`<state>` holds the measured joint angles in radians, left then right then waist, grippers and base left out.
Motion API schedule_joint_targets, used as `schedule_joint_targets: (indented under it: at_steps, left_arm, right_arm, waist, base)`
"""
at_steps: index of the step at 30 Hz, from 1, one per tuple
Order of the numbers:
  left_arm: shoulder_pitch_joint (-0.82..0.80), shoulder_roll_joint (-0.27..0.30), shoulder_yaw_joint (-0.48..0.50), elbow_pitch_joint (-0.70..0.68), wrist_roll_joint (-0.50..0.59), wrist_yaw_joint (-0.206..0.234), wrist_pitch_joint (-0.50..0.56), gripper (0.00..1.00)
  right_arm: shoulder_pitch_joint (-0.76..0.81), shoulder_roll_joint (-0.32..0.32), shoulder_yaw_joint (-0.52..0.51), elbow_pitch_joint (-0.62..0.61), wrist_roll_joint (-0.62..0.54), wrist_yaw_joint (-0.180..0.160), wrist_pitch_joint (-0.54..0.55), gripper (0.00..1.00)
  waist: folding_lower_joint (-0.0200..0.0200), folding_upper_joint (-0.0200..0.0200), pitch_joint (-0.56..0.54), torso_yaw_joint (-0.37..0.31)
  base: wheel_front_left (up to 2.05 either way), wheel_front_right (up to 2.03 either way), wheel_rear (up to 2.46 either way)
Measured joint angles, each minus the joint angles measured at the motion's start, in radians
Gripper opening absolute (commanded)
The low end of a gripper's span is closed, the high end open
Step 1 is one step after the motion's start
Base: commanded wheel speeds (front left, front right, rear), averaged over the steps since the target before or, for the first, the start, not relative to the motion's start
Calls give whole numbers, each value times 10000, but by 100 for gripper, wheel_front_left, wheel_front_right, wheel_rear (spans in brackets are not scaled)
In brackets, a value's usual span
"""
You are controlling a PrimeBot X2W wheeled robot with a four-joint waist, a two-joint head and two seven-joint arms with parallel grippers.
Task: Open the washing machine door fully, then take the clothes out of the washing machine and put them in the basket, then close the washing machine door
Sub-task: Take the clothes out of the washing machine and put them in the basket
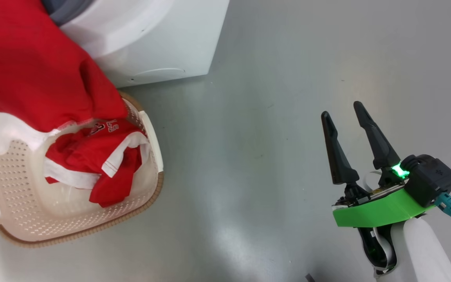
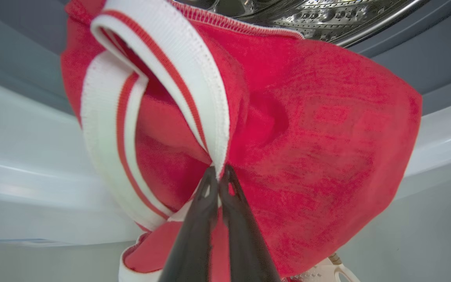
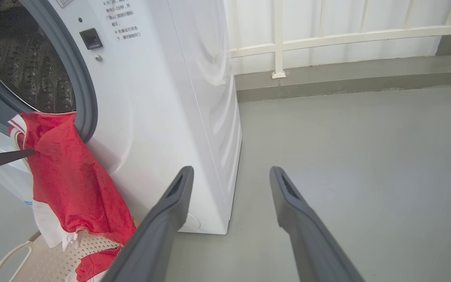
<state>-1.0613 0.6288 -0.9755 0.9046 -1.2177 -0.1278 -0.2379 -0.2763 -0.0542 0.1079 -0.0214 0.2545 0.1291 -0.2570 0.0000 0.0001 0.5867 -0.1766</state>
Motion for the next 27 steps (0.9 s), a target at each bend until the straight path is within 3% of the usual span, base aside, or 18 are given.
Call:
schedule_joint_targets:
  at_steps: [4,8,13,17,27]
  left_arm:
    - [39,-4,278,-617,-251,0,-115,0]
    - [187,-6,1703,-1613,138,0,-117,0]
    - [1365,-144,3818,-3129,1453,0,-146,0]
    - [2563,-575,5218,-4475,2510,0,-144,0]
    - [5066,-1388,7526,-8011,4255,0,-155,0]
  right_arm:
    - [0,-2,-119,2,0,0,0,100]
    - [0,-4,-247,0,-25,0,0,100]
    - [2,-4,-278,12,-88,0,0,100]
    - [40,-6,-309,27,-155,0,0,100]
    - [112,-6,-441,90,-161,0,0,100]
  waist:
    - [0,0,-102,118]
    - [0,-1,-171,306]
    - [0,0,-319,515]
    - [0,-1,-478,649]
    - [0,0,-807,883]
  base:
    - [0,0,0]
    - [0,0,0]
    - [0,0,0]
    - [0,0,0]
    - [0,0,0]
